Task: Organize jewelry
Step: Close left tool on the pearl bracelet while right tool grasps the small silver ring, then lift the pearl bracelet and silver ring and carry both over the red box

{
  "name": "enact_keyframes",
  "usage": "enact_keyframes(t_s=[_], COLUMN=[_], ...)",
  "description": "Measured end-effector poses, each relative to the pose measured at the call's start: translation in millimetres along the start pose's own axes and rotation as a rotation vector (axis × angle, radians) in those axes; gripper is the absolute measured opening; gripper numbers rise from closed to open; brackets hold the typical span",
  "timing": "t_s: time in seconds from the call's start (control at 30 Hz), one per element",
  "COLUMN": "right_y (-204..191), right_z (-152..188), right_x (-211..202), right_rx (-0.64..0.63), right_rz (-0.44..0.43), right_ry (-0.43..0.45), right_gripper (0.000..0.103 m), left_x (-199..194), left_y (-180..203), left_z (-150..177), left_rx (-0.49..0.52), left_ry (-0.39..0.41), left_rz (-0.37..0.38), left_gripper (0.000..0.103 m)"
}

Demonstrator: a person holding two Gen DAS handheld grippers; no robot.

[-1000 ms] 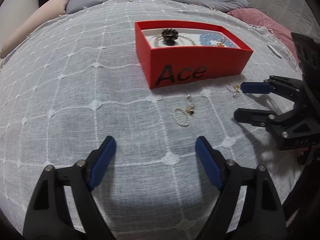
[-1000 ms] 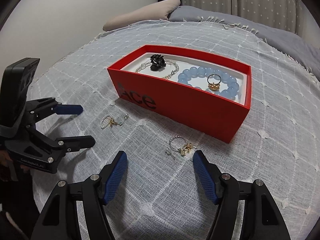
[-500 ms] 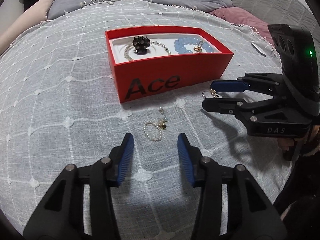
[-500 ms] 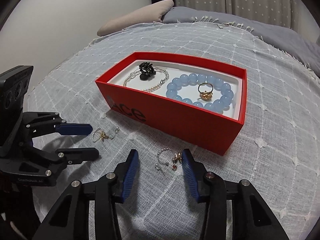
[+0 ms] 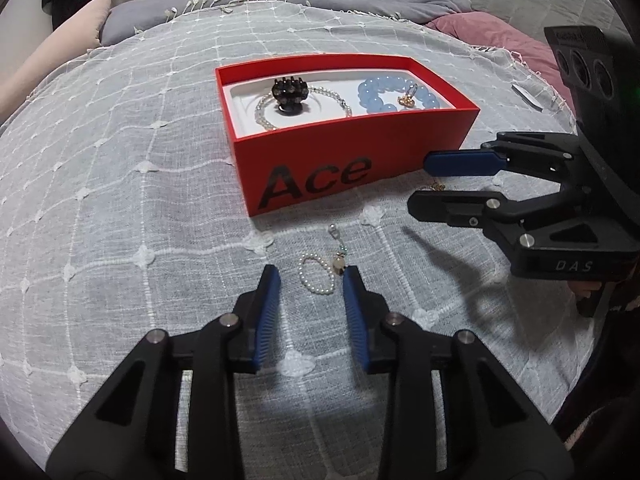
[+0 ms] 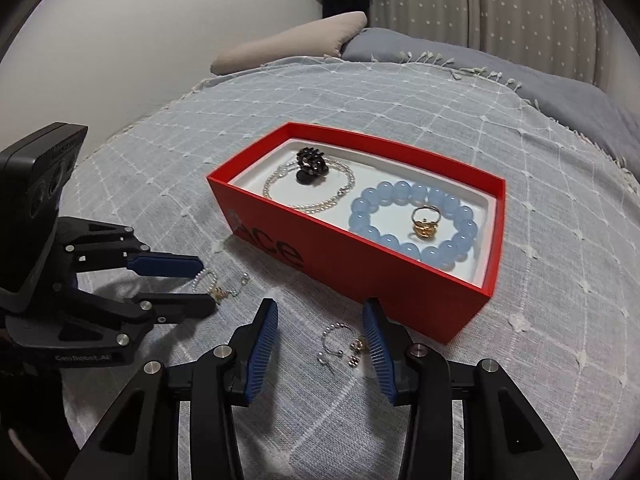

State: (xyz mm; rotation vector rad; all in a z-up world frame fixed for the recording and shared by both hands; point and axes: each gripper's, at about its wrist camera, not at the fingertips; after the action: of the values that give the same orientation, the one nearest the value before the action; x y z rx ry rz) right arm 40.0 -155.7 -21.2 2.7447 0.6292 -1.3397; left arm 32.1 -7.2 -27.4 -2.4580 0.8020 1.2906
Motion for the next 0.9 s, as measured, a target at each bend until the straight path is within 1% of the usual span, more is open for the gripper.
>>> enact_keyframes(t_s=[0.17, 0.23, 0.47, 0.73, 0.9], right_y=[1, 1, 3, 6, 11], right_z=[-1, 1, 5, 7, 7], right_x=[10, 15, 16, 12, 11], right_rx=[0.006, 0.003, -0.028, -0.029, -0.016], right_rz=[-0.028, -0.020, -0.004, -0.007, -0.009], right_ry=[-0.027, -0.047, -0.063, -0.077, -0.085], right_gripper=[0.042, 0.041, 0.035, 0.031, 0.022], left_x=[1, 1, -1, -1, -2], left_y=[1, 2, 1, 0, -3], left_z=[-1, 0, 2, 5, 5], left_rx=[0.006, 0.011, 0.018, 0.013, 0.006], left_ry=[0.004, 0.004, -0.003, -0.015, -0.018], left_rz=[0.001, -0.001, 0.012, -0.002, -0.003], left_gripper=[0.032, 0.031, 0.029, 0.018, 0.013])
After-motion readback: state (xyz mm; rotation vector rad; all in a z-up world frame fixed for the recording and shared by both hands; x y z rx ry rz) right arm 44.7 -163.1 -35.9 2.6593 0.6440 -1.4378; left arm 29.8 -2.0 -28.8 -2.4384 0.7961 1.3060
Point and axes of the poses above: each gripper's, at about its wrist camera, not at the fingertips, and x roughly the way its jaws point, y to its right, z to its underside, and after that the axes turned 4 degrees about x, right-handed
